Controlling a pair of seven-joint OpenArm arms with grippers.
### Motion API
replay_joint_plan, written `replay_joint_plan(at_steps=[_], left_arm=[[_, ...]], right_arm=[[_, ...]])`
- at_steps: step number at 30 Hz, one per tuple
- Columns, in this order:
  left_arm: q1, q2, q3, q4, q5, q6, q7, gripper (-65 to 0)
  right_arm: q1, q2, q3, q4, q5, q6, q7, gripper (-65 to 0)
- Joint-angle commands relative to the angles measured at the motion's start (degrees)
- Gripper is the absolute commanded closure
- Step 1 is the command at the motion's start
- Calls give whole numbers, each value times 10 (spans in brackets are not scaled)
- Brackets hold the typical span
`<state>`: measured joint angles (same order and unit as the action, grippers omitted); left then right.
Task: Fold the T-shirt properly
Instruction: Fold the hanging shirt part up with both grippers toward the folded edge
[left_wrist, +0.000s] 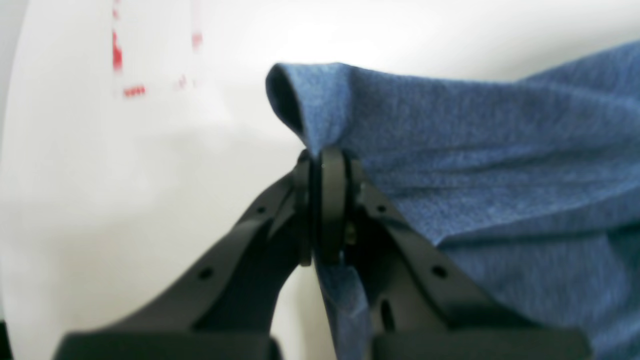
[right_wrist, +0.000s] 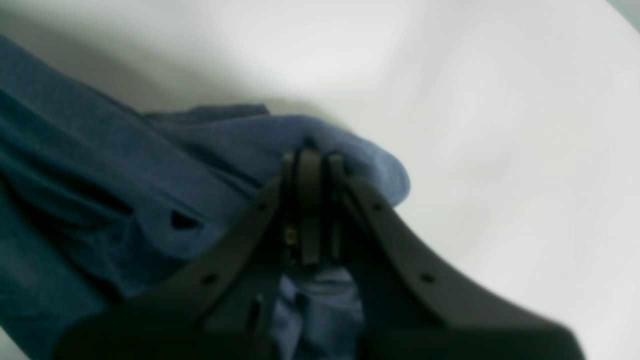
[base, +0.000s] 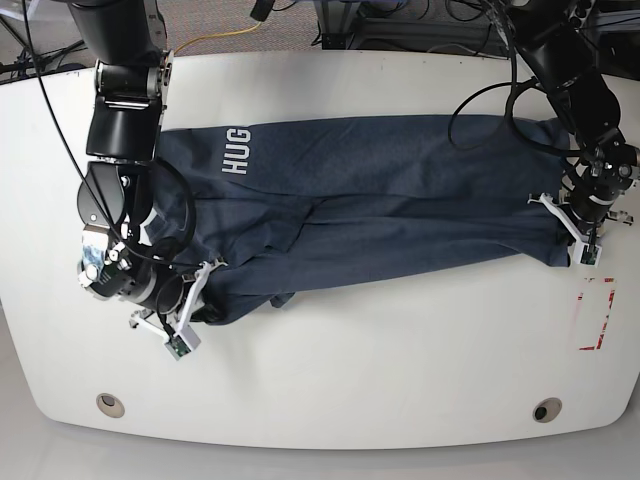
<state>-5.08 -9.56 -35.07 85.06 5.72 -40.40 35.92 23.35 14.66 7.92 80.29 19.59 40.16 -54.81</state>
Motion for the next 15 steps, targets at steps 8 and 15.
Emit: replay_joint_plan(at_steps=[8,15], left_arm=[[56,-11,-29,57,-45,4,-12,0],[106,-9,-29,79,-45,4,-12,0]], right_arm=[[-84,8,40,147,0,-2,-33,0],[-166,-11,45,223,0,-2,-33,0]])
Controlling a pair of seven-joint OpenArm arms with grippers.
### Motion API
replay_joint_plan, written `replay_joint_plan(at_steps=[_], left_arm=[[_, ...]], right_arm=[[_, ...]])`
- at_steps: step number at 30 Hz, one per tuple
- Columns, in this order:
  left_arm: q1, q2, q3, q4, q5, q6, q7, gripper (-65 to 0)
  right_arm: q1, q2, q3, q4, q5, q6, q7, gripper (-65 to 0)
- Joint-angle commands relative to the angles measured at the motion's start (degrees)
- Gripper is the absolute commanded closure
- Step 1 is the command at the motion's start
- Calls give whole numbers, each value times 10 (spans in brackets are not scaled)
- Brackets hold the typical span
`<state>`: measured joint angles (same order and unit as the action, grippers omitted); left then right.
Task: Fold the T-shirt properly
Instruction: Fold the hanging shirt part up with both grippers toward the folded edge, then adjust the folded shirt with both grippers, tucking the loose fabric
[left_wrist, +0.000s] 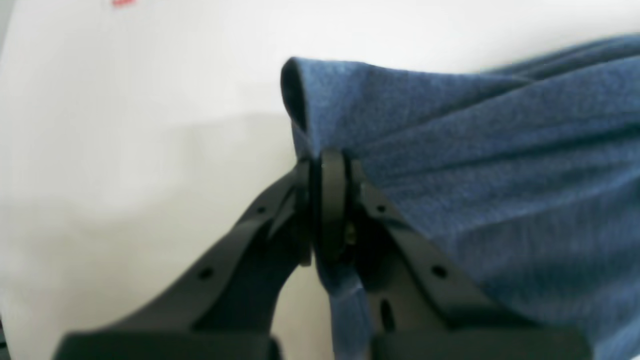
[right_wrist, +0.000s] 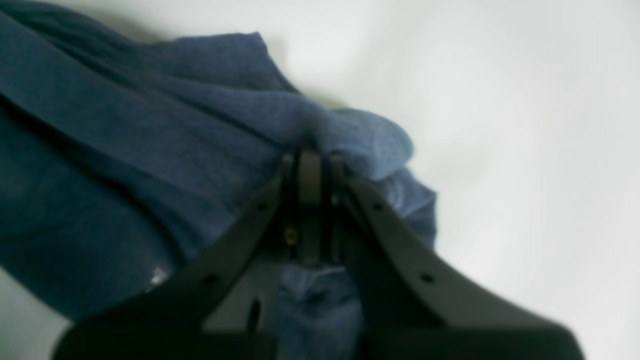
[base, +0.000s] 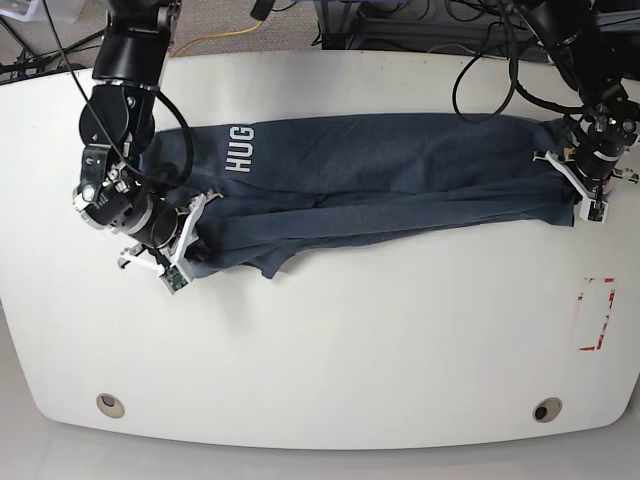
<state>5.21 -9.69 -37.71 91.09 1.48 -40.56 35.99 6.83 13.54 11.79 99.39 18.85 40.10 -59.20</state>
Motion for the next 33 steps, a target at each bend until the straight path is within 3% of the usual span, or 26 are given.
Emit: replay_joint_plan(at_steps=[1,8,17,23,26,28,33], left_arm=[[12,-8,-2,25,-3,6,-12,0],[58,-9,-3,38,-4,6,-12,0],[85,-9,-3,36,-4,6,-12,-11],[95,-8,-3,36,-4,6,-12,-242],[95,-9,-3,36,-5,6,3,-308],[95,-9,-3,37,-9,6,29,-319],[97,-18,-7,86,-99,6,85,-319]], right_arm=[[-16,-1,13,46,7,-1,11,0],[-96,-3,26,96,7,-1,11,0],[-172,-51,75,114,7,-1,11,0],[-200,-69,92,123,5,-1,11,0],[-204,-72,93,120,1,-5,11,-2],[-210,-73,93,120,1,-7,11,-57],[-224,-75,131,129,7,-7,11,-319]])
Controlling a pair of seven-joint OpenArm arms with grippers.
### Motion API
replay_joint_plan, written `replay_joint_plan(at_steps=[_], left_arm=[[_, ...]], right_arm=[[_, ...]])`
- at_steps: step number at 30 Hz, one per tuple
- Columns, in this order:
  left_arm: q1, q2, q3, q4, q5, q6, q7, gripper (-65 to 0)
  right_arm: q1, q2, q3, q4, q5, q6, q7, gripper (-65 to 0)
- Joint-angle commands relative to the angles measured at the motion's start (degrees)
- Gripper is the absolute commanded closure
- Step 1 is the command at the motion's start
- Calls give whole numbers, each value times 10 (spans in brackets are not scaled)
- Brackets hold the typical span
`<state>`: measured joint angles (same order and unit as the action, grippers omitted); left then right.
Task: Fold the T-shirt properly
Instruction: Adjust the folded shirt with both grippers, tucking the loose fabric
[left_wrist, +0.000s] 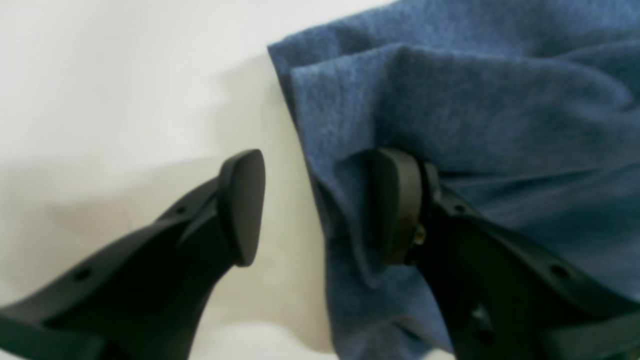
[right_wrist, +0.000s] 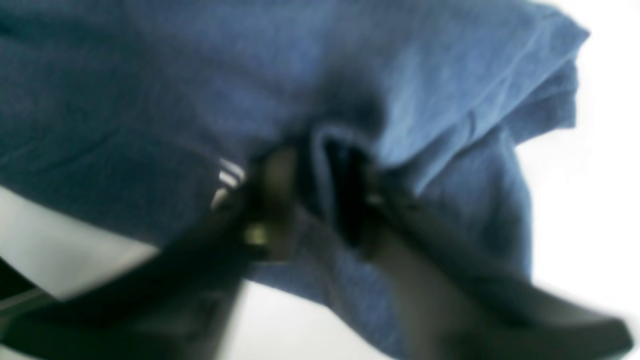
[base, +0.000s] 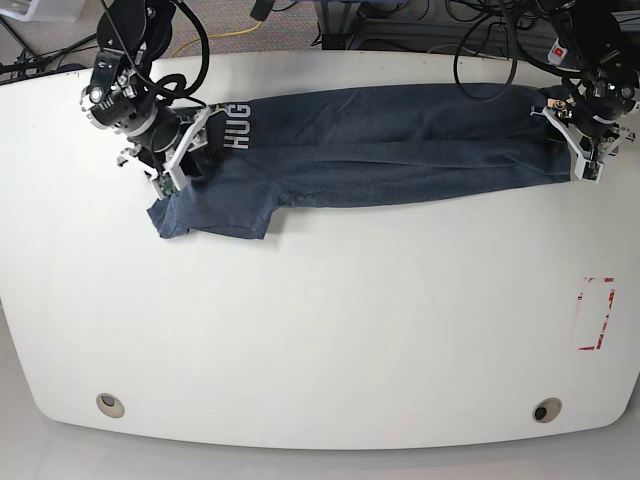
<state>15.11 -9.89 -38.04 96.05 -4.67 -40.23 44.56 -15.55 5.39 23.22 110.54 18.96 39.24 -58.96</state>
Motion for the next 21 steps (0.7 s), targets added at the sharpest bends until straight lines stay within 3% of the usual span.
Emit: replay_joint_plan(at_steps=[1,3,7,10,13,16,21], left_arm=[[6,-26,-3,56,-63,2,12,-319],[22,-40,-2,85,-109,2,34,-319],[39,-56,-3,132,-188,2,62,-319],[51,-64,-1,155,-230,2,67,-319],[50,-61,6,155,-231,2,67,-319],[38,-60,43,154,-231,2,68,-318],[34,-49,76,147,-185,2,67,-318]], right_arm=[[-1,5,28,26,6,2,9,-368],[-6,5,45,39,6,2,9,-419],[-7,-13,87,56,14,7,9,-428],[-5,-9,110,55,82,7,9,-430],[4,4,108,55,155,3,9,-430],[14,-7,88,54,206,2,8,-430],[42,-30,55,41,184,2,8,-428]])
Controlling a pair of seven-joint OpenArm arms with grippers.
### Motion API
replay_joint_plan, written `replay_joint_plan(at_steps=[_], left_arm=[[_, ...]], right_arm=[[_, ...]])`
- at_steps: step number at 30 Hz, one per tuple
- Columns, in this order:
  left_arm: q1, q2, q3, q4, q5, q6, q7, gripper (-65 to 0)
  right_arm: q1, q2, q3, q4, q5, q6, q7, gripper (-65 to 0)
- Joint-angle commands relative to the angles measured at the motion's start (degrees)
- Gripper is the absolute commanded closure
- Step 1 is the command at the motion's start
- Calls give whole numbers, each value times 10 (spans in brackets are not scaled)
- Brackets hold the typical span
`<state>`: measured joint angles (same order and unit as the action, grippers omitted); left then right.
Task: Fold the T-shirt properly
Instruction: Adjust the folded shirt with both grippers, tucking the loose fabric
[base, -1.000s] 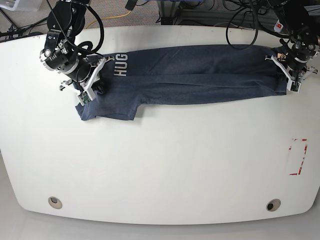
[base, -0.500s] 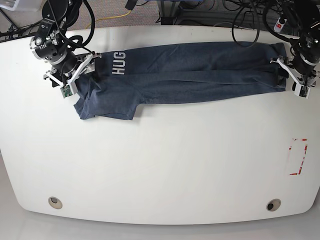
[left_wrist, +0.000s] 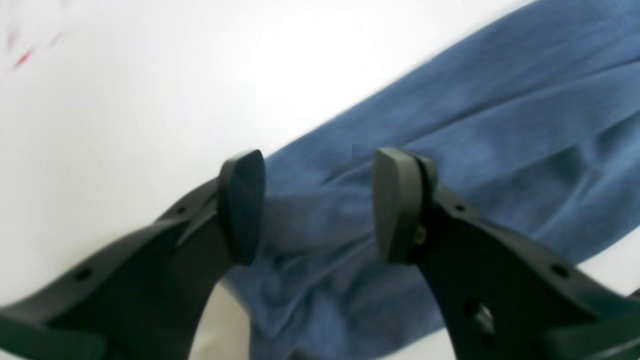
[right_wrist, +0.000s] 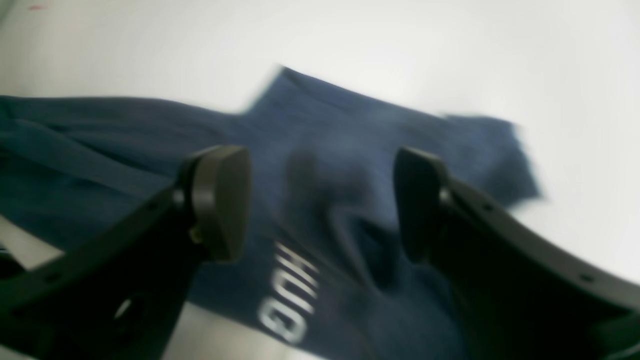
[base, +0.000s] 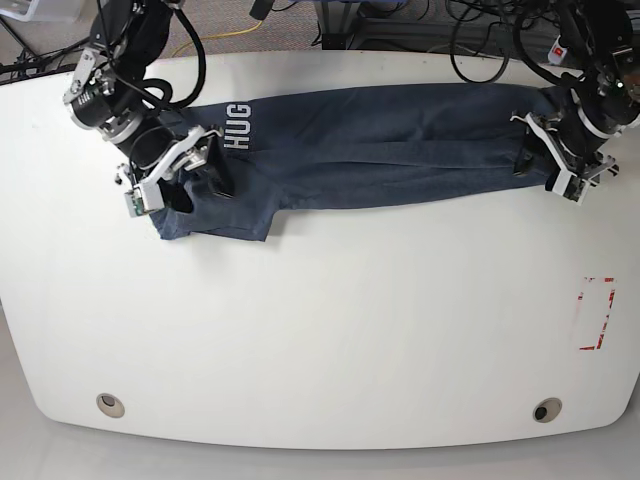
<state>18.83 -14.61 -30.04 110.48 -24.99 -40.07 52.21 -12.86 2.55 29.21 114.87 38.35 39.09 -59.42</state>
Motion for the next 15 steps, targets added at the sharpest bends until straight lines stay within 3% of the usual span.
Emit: replay_joint_plan(at_steps=[1,4,10,15], left_arm=[[-4,6,-3,-8,30,1,-10,-318],[-29,24,-3,-33,62,1,-10,-317],[-45,62,-1,-91,177,1,-10,-244],[-45,66,-2,-142,219,1,-11,-232]], right_arm=[[24,-8,-18,-11,-29,3,14,-428],[52,-19,-43,-34,-89,3,17,-403],[112,-28,-54,-112,-186,8,17,-222],[121,-18,-41,-157,-229,8,21,-178]])
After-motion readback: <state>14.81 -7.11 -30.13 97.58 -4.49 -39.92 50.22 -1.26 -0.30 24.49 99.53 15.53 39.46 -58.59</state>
